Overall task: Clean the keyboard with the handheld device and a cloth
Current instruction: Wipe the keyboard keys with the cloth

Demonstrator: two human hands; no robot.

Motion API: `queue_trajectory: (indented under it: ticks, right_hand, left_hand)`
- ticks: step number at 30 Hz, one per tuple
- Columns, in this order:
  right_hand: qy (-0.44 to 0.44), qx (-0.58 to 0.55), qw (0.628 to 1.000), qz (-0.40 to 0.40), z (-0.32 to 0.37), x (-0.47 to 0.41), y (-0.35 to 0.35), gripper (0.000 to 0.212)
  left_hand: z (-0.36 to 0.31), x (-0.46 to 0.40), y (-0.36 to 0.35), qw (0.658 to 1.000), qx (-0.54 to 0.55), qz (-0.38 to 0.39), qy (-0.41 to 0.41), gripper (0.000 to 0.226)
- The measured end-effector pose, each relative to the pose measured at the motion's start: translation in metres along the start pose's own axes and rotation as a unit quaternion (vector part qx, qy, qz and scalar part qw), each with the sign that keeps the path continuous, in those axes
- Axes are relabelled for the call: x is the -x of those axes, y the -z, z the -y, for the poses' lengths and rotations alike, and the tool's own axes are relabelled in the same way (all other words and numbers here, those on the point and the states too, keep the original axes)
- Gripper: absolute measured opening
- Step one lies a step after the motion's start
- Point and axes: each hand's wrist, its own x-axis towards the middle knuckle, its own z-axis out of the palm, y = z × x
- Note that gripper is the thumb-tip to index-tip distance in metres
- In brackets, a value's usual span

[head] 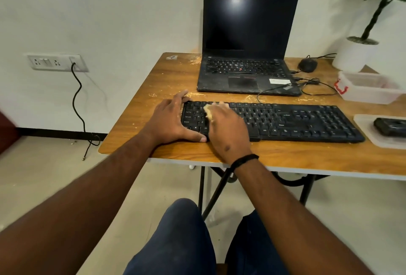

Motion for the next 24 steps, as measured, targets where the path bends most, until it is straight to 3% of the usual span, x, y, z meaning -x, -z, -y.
queue_trajectory:
  ticks: [3, 7, 10, 12, 15, 19, 22, 24]
  right_hand:
    - [0.085, -0.063, 0.994, 0.04, -0.005, 0.008, 0.006, 0.024]
    - [0.042, -0.214, 0.976, 0.0, -0.019, 0.013, 0.018, 0.019]
    - [0.003, -0.151, 0.985, -0.085, -0.018, 0.01, 0.012, 0.019]
    - [0.008, -0.09, 0.994, -0.055, -0.013, 0.009, 0.008, 0.026]
    - [0.094, -0.081, 0.992, 0.035, -0.01, 0.014, 0.011, 0.027]
    - [0.068, -0.166, 0.984, -0.02, -0.016, 0.016, 0.017, 0.021]
    - [0.021, -0.078, 0.994, -0.078, -0.011, 0.014, 0.013, 0.031]
    - [0.023, -0.031, 0.999, -0.021, -0.005, 0.011, 0.01, 0.036]
  left_hand:
    - [0.001, 0.0, 0.0, 1.0, -0.005, -0.004, -0.01, 0.147]
    - [-0.001, 0.001, 0.001, 1.0, -0.003, -0.002, -0.003, 0.149]
    - [-0.001, 0.002, 0.0, 1.0, 0.001, -0.005, 0.003, 0.149]
    - [-0.001, 0.002, -0.001, 1.0, 0.002, -0.01, 0.004, 0.148]
    - [-0.001, 0.002, -0.001, 1.0, -0.005, -0.013, -0.003, 0.147]
    - [-0.002, 0.003, 0.0, 1.0, -0.009, -0.009, 0.005, 0.148]
    - [0.0, 0.002, -0.001, 1.0, -0.008, -0.011, 0.003, 0.148]
    - [0.001, 0.002, -0.002, 1.0, -0.007, -0.01, 0.004, 0.148]
